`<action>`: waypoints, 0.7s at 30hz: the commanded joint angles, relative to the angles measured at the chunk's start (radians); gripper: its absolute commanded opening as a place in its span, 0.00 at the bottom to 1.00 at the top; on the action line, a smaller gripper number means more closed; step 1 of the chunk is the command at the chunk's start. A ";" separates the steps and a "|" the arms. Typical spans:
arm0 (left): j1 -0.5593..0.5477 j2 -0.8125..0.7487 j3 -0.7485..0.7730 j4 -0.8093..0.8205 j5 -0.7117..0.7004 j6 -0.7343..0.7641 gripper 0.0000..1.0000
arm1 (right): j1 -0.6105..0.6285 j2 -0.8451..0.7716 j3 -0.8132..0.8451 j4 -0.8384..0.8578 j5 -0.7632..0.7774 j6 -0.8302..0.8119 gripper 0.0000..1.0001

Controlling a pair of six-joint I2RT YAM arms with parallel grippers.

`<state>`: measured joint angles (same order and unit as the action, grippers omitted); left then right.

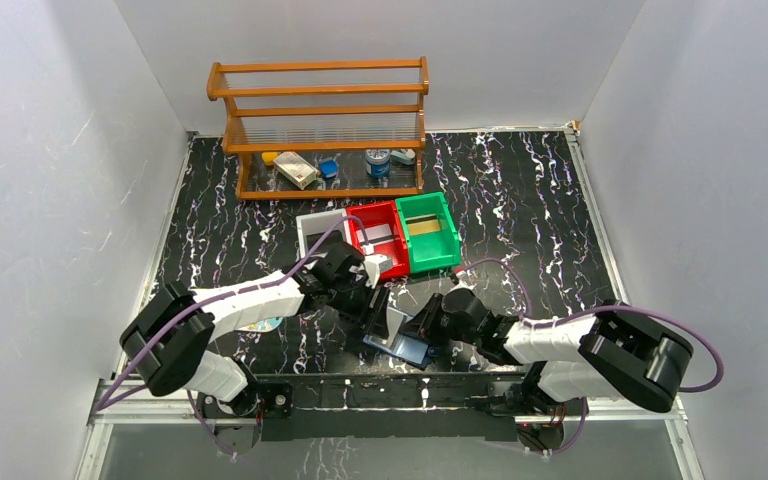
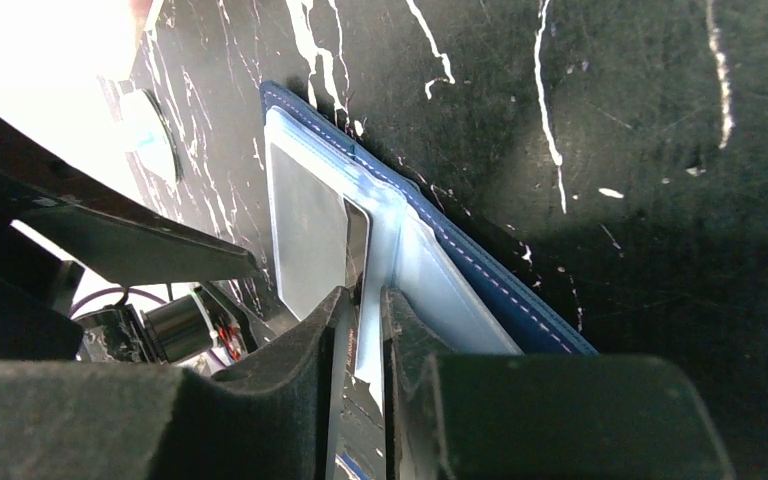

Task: Take the credit cards out of the card holder

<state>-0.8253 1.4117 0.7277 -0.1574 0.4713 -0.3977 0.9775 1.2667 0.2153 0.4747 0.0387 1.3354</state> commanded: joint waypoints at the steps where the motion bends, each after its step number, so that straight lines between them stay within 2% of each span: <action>1: -0.024 0.016 0.019 -0.002 -0.028 0.001 0.51 | 0.004 0.024 -0.026 0.099 -0.017 0.013 0.25; 5: -0.029 0.037 0.018 -0.006 -0.041 0.007 0.43 | 0.003 0.036 -0.026 0.114 -0.023 0.016 0.25; 10: -0.035 0.045 -0.004 0.000 -0.046 -0.006 0.38 | 0.000 0.050 -0.040 0.196 -0.056 0.027 0.25; 16: -0.036 0.030 -0.018 -0.009 -0.086 -0.007 0.39 | -0.004 0.054 -0.049 0.228 -0.061 0.042 0.26; 21: -0.036 -0.034 0.006 -0.027 -0.129 0.007 0.47 | -0.010 0.068 -0.054 0.231 -0.064 0.048 0.27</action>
<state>-0.8551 1.4509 0.7189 -0.1589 0.3897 -0.4034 0.9749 1.3201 0.1715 0.6453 -0.0147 1.3762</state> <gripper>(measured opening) 0.442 0.263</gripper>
